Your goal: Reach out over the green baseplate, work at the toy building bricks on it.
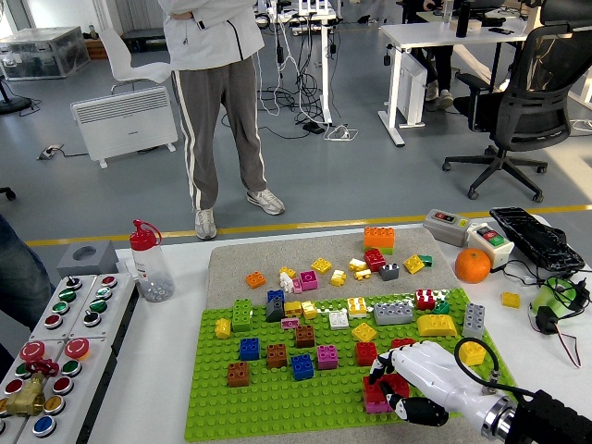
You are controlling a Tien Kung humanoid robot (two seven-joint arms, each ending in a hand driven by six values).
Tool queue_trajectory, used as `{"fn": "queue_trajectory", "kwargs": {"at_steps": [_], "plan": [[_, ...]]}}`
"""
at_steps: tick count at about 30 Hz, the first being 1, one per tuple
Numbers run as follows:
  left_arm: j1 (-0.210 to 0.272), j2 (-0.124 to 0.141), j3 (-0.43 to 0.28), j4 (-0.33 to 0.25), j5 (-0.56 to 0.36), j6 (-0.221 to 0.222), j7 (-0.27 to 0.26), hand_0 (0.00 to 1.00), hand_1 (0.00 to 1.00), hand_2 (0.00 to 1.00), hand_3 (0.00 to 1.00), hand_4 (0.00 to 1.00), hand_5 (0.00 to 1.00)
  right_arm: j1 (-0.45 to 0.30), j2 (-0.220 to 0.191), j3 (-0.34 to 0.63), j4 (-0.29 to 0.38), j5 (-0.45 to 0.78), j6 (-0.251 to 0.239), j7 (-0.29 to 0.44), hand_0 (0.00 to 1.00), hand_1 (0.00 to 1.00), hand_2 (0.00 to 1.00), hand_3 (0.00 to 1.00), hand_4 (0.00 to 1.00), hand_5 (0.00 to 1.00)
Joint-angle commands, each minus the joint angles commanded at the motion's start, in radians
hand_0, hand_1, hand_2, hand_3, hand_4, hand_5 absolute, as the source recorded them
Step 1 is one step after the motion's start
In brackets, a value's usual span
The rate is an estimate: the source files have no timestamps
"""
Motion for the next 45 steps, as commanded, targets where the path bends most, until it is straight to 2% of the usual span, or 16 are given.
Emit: {"fn": "queue_trajectory", "kwargs": {"at_steps": [45], "plan": [[0.005, -0.001, -0.003, 0.0, 0.011, -0.001, 0.004, 0.665, 0.612, 0.567, 0.454, 0.239, 0.998, -0.021, -0.019, -0.003, 0.048, -0.002, 0.002, -0.003, 0.528, 0.617, 0.618, 0.577, 0.345, 0.15]]}}
